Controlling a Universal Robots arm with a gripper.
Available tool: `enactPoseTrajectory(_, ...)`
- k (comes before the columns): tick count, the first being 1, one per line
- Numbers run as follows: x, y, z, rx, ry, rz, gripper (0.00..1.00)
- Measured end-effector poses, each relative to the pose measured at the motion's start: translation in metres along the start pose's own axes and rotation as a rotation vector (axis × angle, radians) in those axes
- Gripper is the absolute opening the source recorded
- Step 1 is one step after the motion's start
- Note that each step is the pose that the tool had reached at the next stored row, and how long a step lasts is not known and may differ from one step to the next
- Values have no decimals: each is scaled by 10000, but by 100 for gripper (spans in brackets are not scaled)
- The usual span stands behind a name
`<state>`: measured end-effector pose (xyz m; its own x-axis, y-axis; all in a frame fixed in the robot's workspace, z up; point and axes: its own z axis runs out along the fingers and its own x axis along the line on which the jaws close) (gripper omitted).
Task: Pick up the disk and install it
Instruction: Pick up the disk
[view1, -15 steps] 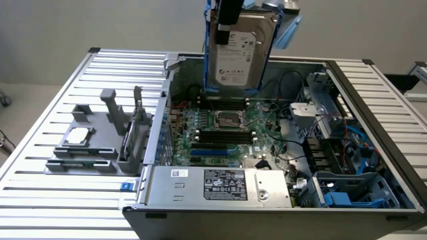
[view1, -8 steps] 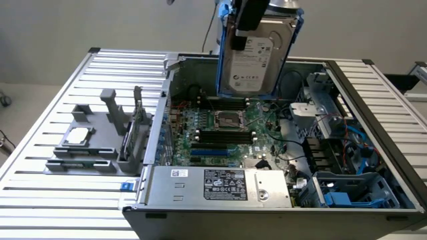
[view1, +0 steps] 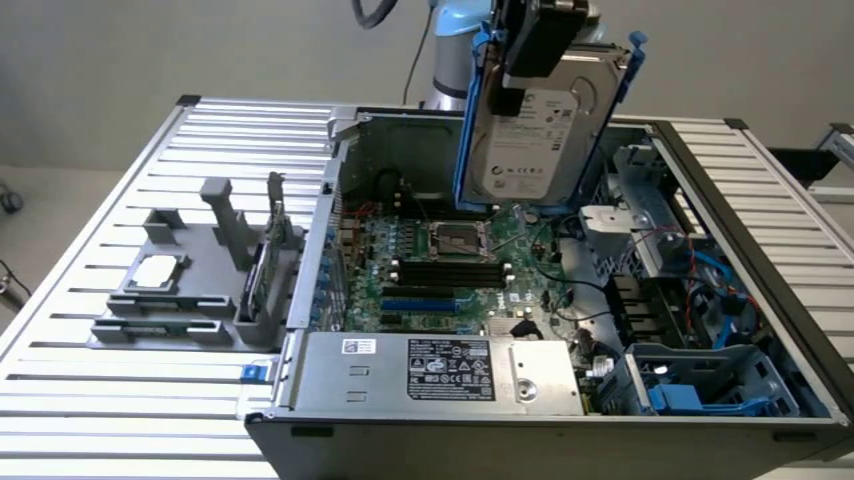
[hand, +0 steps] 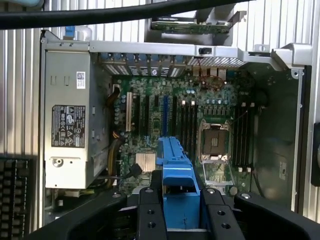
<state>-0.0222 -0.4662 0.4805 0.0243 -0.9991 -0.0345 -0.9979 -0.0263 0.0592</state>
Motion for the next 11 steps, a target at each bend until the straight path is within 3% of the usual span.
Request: enactPoseTrajectory(11, 301, -278, -27, -68, -2, 2, 33)
